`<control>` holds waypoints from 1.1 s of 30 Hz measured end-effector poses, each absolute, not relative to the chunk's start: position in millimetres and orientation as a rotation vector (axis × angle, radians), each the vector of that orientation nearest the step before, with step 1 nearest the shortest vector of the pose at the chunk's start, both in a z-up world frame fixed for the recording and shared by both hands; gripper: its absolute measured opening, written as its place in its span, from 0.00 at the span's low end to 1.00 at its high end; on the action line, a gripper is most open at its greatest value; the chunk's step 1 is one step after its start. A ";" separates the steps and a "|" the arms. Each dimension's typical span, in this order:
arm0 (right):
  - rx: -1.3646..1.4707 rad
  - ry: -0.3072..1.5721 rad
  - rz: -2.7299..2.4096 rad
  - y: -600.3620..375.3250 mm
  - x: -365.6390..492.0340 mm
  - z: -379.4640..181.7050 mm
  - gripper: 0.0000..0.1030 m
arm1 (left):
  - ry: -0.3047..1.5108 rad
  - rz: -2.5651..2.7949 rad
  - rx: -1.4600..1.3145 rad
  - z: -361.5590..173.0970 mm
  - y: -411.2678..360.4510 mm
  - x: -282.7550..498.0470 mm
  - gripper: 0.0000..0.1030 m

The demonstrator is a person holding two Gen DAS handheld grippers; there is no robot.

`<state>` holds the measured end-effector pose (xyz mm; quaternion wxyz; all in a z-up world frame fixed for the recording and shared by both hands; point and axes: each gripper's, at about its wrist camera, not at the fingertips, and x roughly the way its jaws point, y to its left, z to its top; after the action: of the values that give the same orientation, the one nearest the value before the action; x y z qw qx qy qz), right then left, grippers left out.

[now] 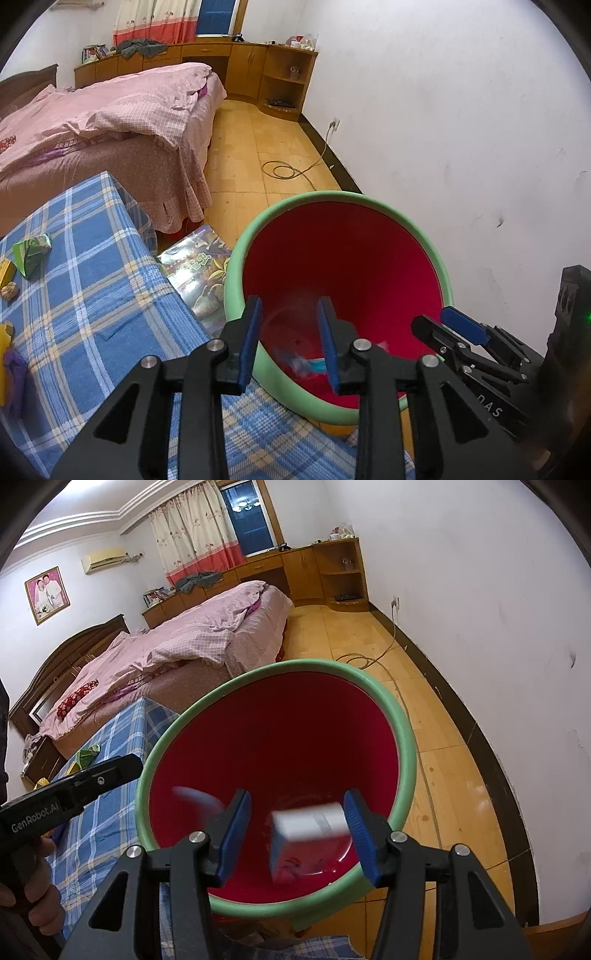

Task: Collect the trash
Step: 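Open both tools to drop the blue piece and medicine box into the bin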

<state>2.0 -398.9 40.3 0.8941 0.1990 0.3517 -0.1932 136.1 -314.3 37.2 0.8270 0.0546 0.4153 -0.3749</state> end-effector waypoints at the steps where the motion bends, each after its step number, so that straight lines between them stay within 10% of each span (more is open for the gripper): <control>1: 0.412 0.727 -0.398 -398.1 1.7 40.8 0.54 | 0.882 -0.793 0.115 37.1 -313.9 136.3 0.29; 19: 0.385 0.688 -0.364 -373.8 2.4 58.2 0.70 | 0.863 -0.713 0.055 51.3 -266.7 129.6 0.30; 33: 0.369 0.680 -0.281 -334.7 11.8 68.9 0.82 | 0.842 -0.546 0.000 60.0 -185.9 123.7 0.63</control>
<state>11.8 -334.7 68.9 0.9165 0.1796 0.3303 -0.1365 123.7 -185.9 60.0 0.8767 -0.0001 0.4038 -0.2615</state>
